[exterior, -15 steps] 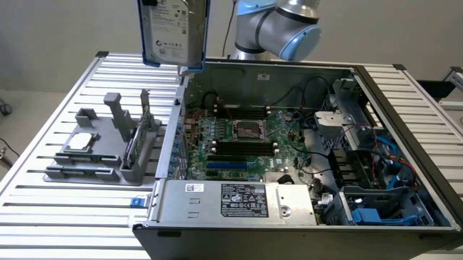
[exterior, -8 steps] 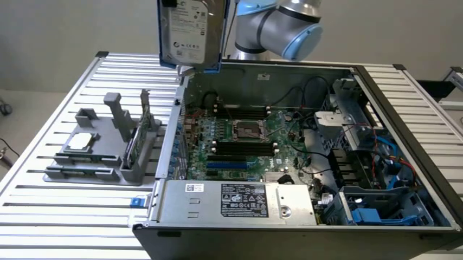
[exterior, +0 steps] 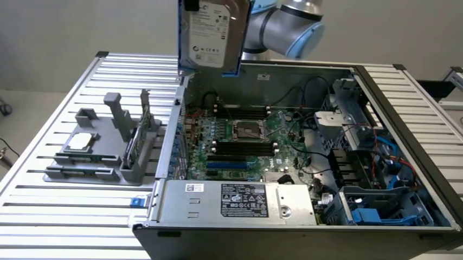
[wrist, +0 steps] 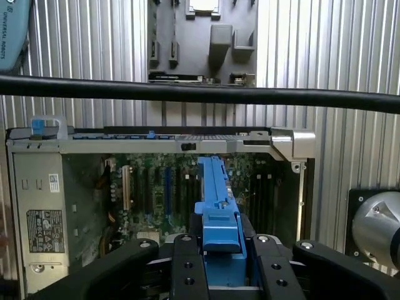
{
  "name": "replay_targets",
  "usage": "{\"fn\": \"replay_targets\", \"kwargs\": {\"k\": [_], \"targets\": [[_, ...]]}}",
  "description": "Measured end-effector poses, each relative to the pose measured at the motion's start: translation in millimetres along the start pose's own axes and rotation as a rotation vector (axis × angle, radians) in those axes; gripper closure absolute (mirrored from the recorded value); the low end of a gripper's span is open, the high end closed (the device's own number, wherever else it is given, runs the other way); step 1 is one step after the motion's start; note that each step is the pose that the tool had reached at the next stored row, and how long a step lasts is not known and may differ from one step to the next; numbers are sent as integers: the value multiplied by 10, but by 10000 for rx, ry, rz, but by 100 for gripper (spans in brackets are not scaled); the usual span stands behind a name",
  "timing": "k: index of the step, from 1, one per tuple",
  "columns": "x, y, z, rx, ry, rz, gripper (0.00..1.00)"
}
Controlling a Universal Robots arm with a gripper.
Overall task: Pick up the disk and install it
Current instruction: 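Pick up the disk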
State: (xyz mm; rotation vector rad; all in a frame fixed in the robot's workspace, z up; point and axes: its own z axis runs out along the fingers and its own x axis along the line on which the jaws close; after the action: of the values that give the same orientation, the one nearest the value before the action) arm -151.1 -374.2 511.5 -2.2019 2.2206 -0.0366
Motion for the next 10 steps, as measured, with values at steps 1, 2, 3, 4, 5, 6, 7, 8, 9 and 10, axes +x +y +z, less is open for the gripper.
{"fn": "replay_targets", "kwargs": {"k": [1,2,3,4,5,6,7,8,9,10], "targets": [[22,-34,1,1,0,1,67],[44,-68,3,1,-1,-1,67],[65,-102,3,0,-1,0,67],[87,-136,4,1,0,0,67],[110,-174,6,1,-1,0,67],[131,-210,6,0,0,0,67],[151,-249,8,1,-1,1,67],[169,-288,9,1,-1,0,67],[186,-328,10,1,-1,0,67],[199,-367,12,2,-3,0,67]]}}
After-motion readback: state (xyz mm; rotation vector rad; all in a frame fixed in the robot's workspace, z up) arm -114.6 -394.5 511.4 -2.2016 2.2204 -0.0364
